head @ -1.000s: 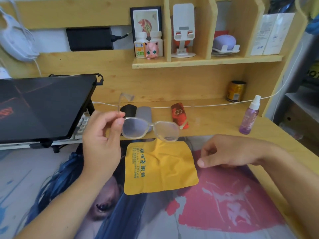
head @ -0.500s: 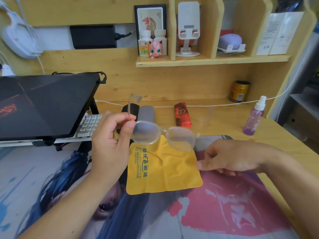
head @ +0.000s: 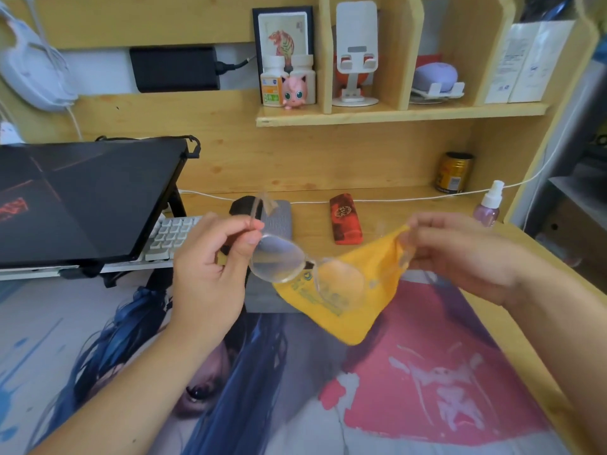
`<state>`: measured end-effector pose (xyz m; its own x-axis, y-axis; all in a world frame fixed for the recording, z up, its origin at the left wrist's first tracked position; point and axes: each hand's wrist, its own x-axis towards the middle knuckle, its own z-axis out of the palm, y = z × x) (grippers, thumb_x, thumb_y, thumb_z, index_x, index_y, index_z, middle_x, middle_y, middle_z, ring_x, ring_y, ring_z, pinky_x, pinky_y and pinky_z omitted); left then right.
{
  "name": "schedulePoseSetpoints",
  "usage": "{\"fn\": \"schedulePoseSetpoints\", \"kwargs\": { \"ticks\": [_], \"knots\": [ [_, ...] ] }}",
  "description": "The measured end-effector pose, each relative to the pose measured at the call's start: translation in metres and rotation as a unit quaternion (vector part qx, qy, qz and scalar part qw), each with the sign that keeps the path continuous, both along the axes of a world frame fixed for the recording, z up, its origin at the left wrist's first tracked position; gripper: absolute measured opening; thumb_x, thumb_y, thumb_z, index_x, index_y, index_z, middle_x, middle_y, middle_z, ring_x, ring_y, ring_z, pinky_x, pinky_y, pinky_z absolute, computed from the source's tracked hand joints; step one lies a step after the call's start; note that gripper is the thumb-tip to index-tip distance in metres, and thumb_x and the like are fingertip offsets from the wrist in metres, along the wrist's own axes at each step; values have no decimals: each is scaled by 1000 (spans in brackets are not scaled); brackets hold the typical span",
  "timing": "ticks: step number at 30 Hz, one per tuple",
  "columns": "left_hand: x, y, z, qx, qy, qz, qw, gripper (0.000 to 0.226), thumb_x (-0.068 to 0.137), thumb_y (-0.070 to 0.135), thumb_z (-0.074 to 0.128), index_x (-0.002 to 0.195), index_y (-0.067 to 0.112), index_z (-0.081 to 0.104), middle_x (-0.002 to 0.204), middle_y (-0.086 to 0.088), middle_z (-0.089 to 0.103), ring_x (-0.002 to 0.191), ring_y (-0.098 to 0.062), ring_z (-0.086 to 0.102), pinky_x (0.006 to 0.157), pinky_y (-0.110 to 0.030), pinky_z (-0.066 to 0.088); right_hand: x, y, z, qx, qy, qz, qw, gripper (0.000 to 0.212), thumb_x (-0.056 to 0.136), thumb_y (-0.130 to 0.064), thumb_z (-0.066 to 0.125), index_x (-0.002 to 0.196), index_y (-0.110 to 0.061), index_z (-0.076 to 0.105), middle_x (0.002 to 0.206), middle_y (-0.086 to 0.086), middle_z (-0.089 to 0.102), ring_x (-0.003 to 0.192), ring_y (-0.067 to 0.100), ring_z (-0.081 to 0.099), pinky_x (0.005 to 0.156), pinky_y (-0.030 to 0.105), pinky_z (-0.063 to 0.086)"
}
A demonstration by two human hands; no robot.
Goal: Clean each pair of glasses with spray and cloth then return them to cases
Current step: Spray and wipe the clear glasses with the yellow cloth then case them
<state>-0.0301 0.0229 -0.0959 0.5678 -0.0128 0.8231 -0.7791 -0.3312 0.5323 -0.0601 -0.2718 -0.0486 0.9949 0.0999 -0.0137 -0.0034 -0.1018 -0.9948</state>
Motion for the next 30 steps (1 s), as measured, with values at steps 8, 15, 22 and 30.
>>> {"fn": "schedulePoseSetpoints", "kwargs": {
  "ticks": [8, 15, 22, 30],
  "knots": [
    [-19, -22, 2, 59, -13, -102, 993, 11, 95, 17, 61, 99, 14, 71, 86, 11, 63, 80, -5, 59, 77, -13, 41, -2, 9, 13, 85, -194, -105, 972, 14, 95, -4, 58, 86, -14, 62, 69, -1, 59, 65, 13, 53, 64, 30, 41],
    [-24, -27, 0, 37, 16, -169, 985, 10, 96, 23, 62, 96, 24, 72, 90, 5, 67, 86, -21, 66, 76, -34, 53, -16, 43, 15, 58, -222, -45, 972, 16, 80, -34, 75, 84, -19, 79, 81, 11, 73, 74, 24, 63, 68, 35, 48],
    [-20, -27, -3, 21, 59, -186, 981, 13, 95, 18, 62, 98, 14, 73, 87, 5, 64, 83, -19, 62, 76, -25, 46, -24, 64, -8, 32, -95, 34, 994, 23, 89, -21, 73, 95, 1, 74, 87, 22, 71, 75, 21, 60, 68, 32, 48],
    [-22, -27, 0, 50, 25, -154, 986, 10, 95, 17, 62, 100, 19, 70, 87, 11, 63, 83, -14, 62, 76, -23, 47, -24, 63, -3, 251, 40, 143, 957, 37, 98, -23, 52, 115, 6, 68, 117, 28, 65, 102, 33, 64, 89, 43, 57]
  ]
}}
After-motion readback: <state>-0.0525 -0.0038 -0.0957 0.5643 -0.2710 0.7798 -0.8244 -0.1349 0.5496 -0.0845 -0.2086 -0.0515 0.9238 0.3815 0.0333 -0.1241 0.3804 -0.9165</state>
